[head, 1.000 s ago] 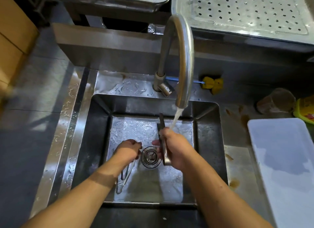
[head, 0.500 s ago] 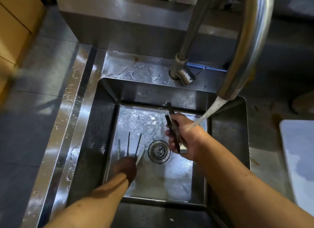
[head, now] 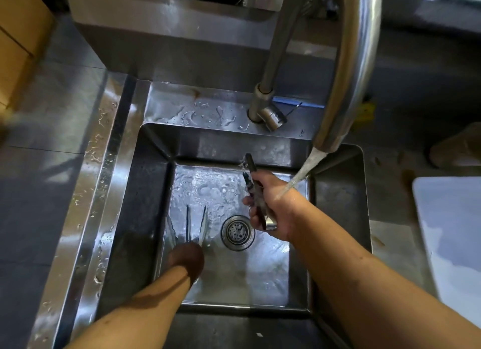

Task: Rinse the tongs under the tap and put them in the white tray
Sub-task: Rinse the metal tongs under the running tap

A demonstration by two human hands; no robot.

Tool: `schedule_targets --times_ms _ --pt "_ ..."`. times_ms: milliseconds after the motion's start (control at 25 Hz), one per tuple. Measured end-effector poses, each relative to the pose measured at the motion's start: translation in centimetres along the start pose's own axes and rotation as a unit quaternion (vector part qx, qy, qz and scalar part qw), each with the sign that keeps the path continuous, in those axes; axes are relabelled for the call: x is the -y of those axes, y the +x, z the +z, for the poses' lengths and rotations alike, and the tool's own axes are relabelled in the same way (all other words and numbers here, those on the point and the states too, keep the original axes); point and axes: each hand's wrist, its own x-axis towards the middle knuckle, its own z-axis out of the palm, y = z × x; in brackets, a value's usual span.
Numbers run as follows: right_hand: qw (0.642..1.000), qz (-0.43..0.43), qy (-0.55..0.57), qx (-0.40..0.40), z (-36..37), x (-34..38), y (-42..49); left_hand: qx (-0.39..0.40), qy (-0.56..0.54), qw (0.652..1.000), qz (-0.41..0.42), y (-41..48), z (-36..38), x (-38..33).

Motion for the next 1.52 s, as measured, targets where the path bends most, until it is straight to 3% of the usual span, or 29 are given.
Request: schedule_targets --times_ms 200,320,400,520,680,840,1040,1160,1280,1360,1440,1520 --pt "1.0 -0.004 0.0 -0.018 0.6 -1.2 -0.6 0.002 -0.055 0.998 -0.037 -1.6 -2.3 0.4" --pt "0.999 -0.007 -0.025 -0.039 0.9 -2.2 -0.7 0.029 -0.151 0.988 -0.032 -3.2 -5.1 -0.1" --pt "0.997 -0.01 -0.043 -0.065 1.2 -2.7 -0.7 -0.038 -0.234 0.971 0.013 -5.0 -6.9 -0.6" --pt "0.995 -0.004 -0.05 -0.089 1.6 -3.5 -0.6 -0.089 -0.428 0.895 0.082 -8.0 -9.1 -2.0" --pt "0.99 -0.004 -0.096 -0.102 1.8 -4.2 -0.6 -0.041 -0.584 0.793 0.17 -10.9 -12.0 -3.9" --pt "0.996 -0.034 -0.009 -0.083 1.7 -3.8 -0.8 -0.017 -0.623 0.757 0.195 -12.1 -13.6 -5.0" --pt "0.994 -0.048 -0.018 -0.098 1.1 -2.8 -0.7 0.016 -0.59 0.787 0.179 -12.2 -14.0 -6.0" --pt "0.989 -0.077 -0.086 -0.091 0.2 -2.8 -0.9 0.049 -0.619 0.768 0.159 -11.6 -14.0 -6.0" --pt "0.975 -0.085 -0.185 -0.092 -0.9 -2.7 -1.4 0.004 -0.589 0.79 0.173 -10.3 -13.5 -4.7" --pt "0.973 -0.079 -0.204 -0.076 -1.3 -2.5 -1.5 -0.016 -0.586 0.799 0.136 -8.6 -12.4 -3.4" --pt "0.981 -0.055 -0.174 -0.06 -1.3 -2.2 -1.7 -0.056 -0.499 0.863 0.058 -6.0 -10.7 -2.1" --pt "0.99 -0.048 -0.131 -0.035 -1.3 -1.9 -1.6 -0.081 -0.328 0.941 -0.011 -3.3 -8.3 -1.0"
